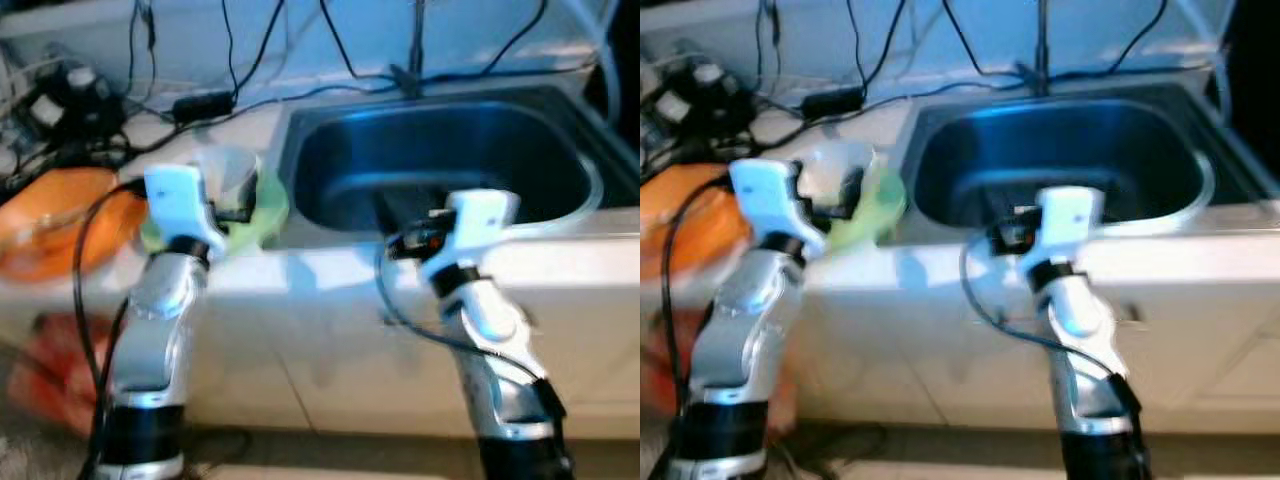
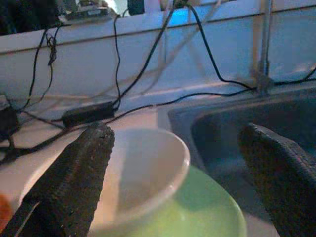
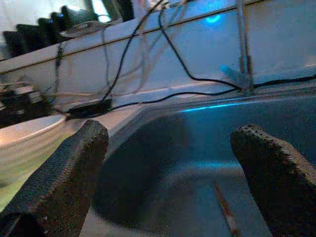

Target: Kitchen organization

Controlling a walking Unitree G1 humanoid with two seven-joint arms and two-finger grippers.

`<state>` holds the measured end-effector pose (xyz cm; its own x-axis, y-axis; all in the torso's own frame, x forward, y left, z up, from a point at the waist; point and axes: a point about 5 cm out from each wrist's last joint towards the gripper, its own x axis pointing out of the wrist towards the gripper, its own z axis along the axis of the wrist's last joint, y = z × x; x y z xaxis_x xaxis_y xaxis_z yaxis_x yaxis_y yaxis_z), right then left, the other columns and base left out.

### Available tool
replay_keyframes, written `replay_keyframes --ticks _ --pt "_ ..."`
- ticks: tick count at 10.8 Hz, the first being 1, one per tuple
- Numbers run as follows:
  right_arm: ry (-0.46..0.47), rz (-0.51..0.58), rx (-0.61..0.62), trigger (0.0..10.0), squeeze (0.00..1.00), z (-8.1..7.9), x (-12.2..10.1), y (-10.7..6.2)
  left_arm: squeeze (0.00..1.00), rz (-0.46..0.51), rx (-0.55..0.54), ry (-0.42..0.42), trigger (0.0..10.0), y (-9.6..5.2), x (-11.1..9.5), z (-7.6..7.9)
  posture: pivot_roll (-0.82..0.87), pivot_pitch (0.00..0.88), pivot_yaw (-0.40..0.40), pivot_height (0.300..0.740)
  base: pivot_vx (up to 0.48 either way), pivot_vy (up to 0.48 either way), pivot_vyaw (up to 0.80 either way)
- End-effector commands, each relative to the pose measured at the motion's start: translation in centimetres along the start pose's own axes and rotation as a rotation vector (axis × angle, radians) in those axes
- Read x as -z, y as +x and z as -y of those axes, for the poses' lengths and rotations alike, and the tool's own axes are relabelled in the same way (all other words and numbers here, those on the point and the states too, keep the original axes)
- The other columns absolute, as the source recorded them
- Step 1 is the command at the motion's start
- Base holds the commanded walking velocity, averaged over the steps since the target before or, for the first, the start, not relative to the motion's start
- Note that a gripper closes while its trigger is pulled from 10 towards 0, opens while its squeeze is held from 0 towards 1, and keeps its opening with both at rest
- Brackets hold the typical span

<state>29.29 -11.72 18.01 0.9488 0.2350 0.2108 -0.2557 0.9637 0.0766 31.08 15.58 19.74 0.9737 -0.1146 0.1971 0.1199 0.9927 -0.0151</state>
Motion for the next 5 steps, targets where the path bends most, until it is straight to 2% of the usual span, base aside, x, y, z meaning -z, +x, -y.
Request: replay_keyframes --ticks 1,4,5 --pt "0.005 0.004 0.016 10.0 0.00 0.42 -0.20 0.00 0.00 0.004 0.021 -0.006 10.0 0.15 -0.17 0.63 0.08 0.046 0.149 0.740 0.000 0.000 0.00" --pt "0.008 0.006 0.024 10.0 0.00 0.49 -0.20 0.06 0.00 -0.004 0.032 0.009 10.0 0.19 -0.11 0.84 0.08 0.043 0.152 0.740 0.000 0.000 0.00" --pt "0.007 0.007 0.024 10.0 0.00 0.47 -0.21 0.06 0.00 -0.001 0.035 0.017 10.0 0.27 -0.20 0.77 0.08 0.041 0.155 0.740 0.000 -0.480 0.00"
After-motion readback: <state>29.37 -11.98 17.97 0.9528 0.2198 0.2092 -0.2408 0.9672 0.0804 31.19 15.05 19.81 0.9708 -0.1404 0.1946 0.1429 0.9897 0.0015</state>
